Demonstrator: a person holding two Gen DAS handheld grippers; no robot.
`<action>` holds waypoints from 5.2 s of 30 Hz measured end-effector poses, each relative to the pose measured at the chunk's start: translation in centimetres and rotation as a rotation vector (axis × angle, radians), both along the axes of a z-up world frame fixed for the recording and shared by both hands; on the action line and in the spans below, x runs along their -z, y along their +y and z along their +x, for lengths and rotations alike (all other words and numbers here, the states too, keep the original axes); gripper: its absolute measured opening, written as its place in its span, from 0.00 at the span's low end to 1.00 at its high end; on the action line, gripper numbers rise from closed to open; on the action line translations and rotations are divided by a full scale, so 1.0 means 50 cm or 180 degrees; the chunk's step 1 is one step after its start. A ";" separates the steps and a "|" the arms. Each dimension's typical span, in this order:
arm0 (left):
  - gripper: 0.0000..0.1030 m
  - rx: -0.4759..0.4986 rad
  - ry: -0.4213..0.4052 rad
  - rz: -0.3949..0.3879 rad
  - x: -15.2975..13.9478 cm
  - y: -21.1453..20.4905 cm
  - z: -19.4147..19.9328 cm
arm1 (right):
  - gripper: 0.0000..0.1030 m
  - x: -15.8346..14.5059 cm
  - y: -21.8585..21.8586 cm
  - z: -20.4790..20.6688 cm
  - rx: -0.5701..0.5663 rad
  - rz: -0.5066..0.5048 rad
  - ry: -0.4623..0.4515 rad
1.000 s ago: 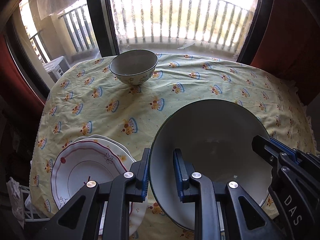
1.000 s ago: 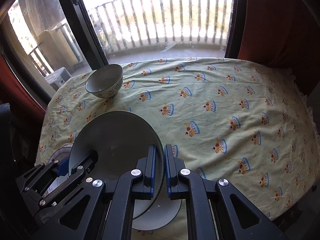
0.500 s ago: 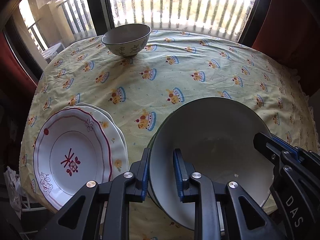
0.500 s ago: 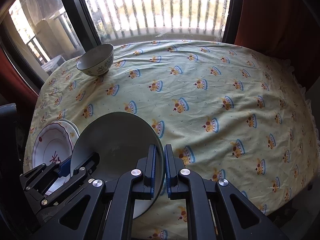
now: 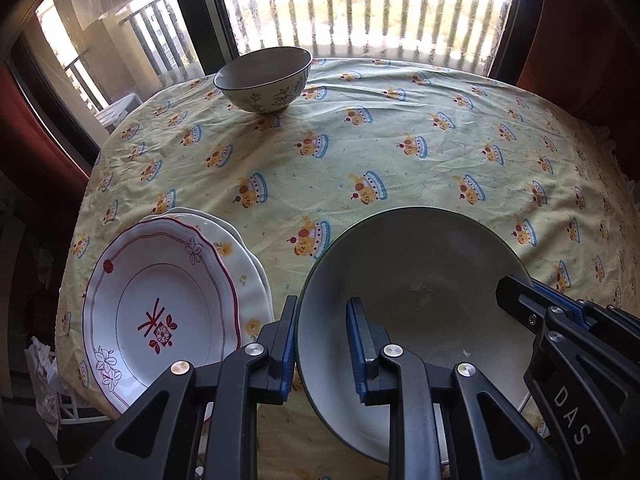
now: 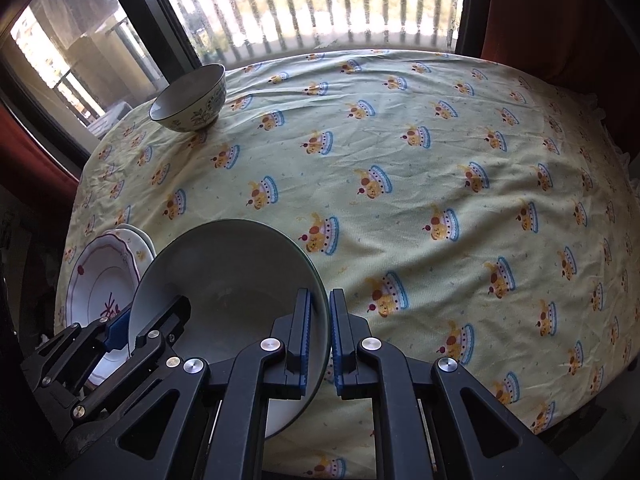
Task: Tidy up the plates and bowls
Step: 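Lower the white bowl into the first bowl and open both tools, then move both tools to the last white bowl and close on its rim, then lift the last white bowl with both tools and carry it to the nested bowls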
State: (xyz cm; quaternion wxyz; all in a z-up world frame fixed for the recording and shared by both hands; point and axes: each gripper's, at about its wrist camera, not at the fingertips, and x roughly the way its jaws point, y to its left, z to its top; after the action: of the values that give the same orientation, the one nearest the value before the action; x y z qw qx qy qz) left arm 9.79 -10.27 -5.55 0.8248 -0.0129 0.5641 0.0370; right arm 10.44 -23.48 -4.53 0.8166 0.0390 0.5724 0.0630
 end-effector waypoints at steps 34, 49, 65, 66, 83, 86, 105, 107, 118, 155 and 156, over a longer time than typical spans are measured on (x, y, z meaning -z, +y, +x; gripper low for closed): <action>0.78 0.0039 -0.0311 -0.0268 -0.082 0.168 0.221 | 0.74 -0.089 0.173 0.205 -0.0212 -0.0013 -0.0312; 0.80 0.0213 -0.0438 -0.0084 -0.043 0.276 0.411 | 0.74 -0.070 0.299 0.388 0.0007 -0.0136 -0.0497; 0.64 0.0191 -0.0345 -0.0130 0.048 0.298 0.541 | 0.60 0.026 0.333 0.530 0.0259 -0.0172 -0.0444; 0.63 0.0183 -0.0331 -0.0176 0.055 0.299 0.543 | 0.58 0.034 0.334 0.534 0.0263 -0.0185 -0.0422; 0.26 0.0122 -0.0257 -0.0128 0.089 0.295 0.560 | 0.21 0.084 0.324 0.559 0.0428 -0.0149 -0.0269; 0.26 0.0126 -0.0238 -0.0135 0.087 0.297 0.557 | 0.20 0.082 0.325 0.557 0.0413 -0.0166 -0.0257; 0.26 0.0210 -0.0047 -0.0166 0.068 0.255 0.456 | 0.20 0.069 0.284 0.452 0.0406 -0.0173 -0.0034; 0.26 0.0225 -0.0035 -0.0163 0.068 0.247 0.445 | 0.20 0.070 0.277 0.439 0.0424 -0.0165 -0.0003; 0.26 0.0219 -0.0061 -0.0098 0.075 0.215 0.413 | 0.20 0.079 0.238 0.399 0.0453 -0.0121 0.0070; 0.26 0.0025 -0.0466 -0.0099 -0.124 0.086 0.195 | 0.19 -0.124 0.104 0.207 0.0114 -0.0016 -0.0442; 0.26 0.0022 -0.0477 -0.0096 -0.128 0.080 0.184 | 0.19 -0.128 0.096 0.197 0.0107 -0.0007 -0.0452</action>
State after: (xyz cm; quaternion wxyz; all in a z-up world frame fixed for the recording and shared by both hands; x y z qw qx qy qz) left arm 19.00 -6.28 0.87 0.8645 -0.0261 0.5013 0.0244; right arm 20.27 -18.66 1.88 0.8561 0.0431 0.5124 0.0513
